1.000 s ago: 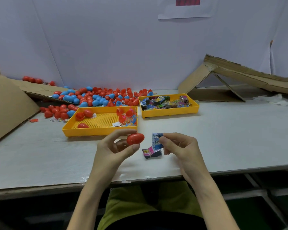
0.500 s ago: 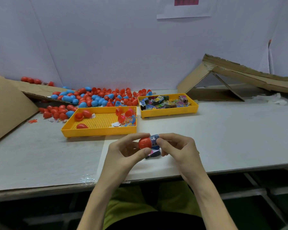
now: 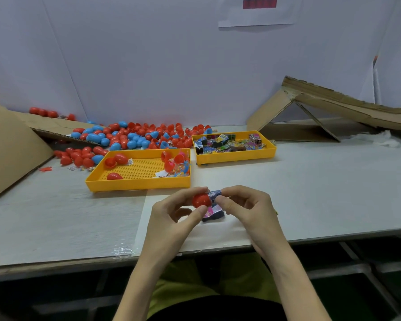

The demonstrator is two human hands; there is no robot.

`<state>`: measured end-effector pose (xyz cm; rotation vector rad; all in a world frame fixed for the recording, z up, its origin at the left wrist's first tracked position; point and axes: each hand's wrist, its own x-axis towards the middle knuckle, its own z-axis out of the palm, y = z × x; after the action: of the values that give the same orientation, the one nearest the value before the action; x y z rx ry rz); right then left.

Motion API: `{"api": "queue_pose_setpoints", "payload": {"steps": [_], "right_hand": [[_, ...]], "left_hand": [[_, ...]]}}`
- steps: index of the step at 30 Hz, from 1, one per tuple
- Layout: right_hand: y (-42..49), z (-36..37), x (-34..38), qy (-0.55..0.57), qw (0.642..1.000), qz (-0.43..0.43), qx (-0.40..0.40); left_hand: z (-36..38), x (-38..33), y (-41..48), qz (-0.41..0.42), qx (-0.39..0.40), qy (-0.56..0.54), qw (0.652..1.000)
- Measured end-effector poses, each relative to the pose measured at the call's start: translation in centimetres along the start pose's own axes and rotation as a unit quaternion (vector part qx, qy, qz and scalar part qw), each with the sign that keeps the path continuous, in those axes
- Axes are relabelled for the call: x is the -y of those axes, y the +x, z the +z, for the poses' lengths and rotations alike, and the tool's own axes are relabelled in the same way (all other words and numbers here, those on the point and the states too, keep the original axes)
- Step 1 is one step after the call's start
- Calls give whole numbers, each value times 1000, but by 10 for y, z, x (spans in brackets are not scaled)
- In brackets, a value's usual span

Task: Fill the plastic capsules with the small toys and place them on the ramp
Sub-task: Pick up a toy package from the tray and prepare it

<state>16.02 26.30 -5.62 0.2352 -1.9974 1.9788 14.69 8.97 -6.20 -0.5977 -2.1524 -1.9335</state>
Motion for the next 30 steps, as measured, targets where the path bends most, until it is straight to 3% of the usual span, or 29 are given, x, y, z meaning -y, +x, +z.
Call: {"api": "queue_pose_setpoints", "payload": {"steps": [30], "right_hand": [[8, -9, -8, 62, 988, 72, 119]], "left_hand": [[2, 4, 0, 19, -17, 45, 999]]}}
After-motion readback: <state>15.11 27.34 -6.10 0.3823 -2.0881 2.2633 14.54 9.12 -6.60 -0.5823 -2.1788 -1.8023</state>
